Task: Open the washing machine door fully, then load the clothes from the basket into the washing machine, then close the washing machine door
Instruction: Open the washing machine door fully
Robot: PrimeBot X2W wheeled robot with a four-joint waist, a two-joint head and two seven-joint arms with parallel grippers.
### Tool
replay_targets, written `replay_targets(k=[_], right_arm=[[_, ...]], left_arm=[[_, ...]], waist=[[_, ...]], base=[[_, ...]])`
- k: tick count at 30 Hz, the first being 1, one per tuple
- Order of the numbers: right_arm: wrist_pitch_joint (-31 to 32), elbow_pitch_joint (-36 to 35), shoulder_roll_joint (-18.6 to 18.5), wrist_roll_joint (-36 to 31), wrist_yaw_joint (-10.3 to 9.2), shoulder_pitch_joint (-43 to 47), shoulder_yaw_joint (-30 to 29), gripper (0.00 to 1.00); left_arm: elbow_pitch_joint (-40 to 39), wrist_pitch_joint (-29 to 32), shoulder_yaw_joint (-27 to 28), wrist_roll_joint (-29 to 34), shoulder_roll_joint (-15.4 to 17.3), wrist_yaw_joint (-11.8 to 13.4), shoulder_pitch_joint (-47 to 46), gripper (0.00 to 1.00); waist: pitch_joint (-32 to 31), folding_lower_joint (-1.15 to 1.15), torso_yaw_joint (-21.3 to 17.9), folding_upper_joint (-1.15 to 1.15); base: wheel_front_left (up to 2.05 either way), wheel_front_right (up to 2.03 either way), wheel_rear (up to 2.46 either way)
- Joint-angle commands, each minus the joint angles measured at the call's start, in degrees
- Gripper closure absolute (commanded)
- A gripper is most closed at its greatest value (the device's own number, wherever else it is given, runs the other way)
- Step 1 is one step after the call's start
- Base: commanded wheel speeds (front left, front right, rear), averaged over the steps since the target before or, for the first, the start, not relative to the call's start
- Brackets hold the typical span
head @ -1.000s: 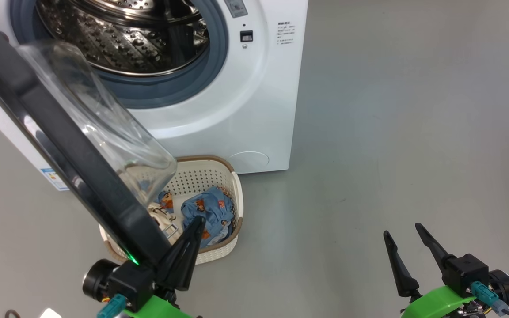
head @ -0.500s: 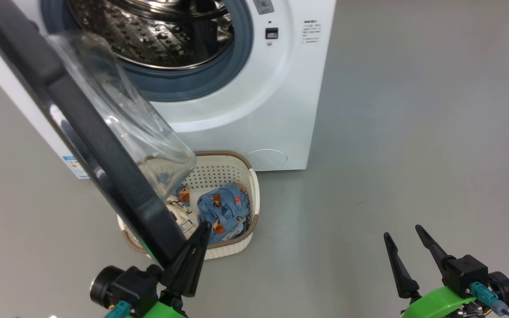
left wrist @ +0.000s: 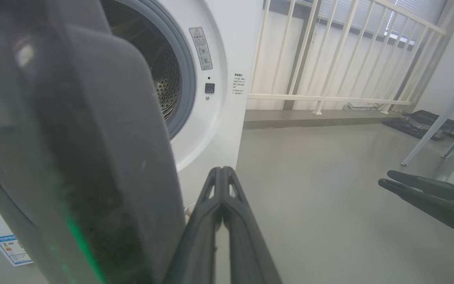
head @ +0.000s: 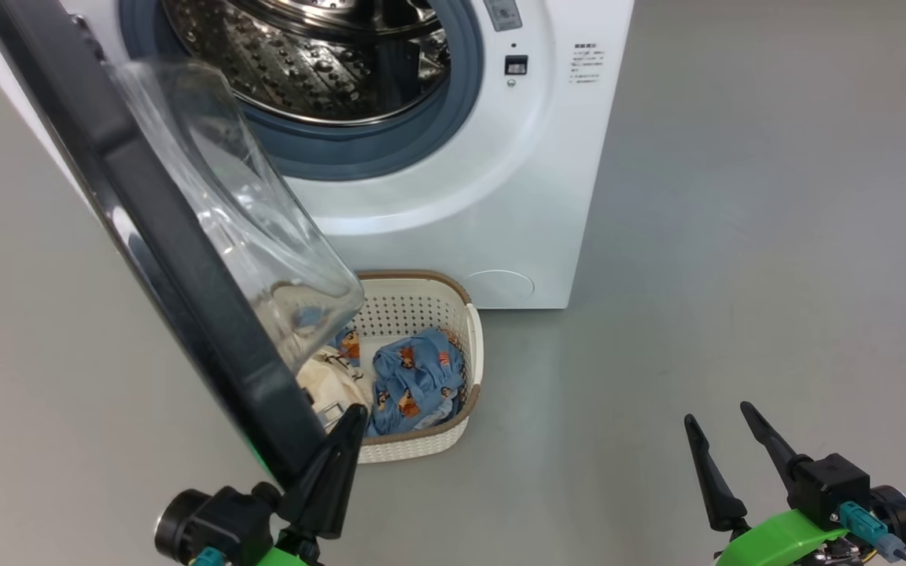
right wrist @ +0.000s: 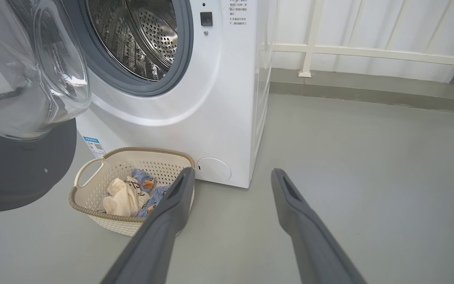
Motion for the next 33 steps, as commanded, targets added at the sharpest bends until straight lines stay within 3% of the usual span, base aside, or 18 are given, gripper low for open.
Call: replay_targets(k=[1,33], right_arm=[[-0.7,-1.1,-0.1,0.9,0.09,-1.5,1.2,0.00],[-0.7,-0.9,-0.4,1.4,0.09,-0.9,0.6,0.00]], left_arm=[[-0.6,-0.2,5.4,0.2,1.7,2.2,-2.0,1.00],[-2.1,-0.2,13.0,-0.6,1.1,7.3,1.2,1.00]], waist=[[-0.1,0.00,0.5,0.00],[0.0,0.00,15.7,0.00]], base=[[0.00,0.00,0.00],[0.00,0.00,0.00]])
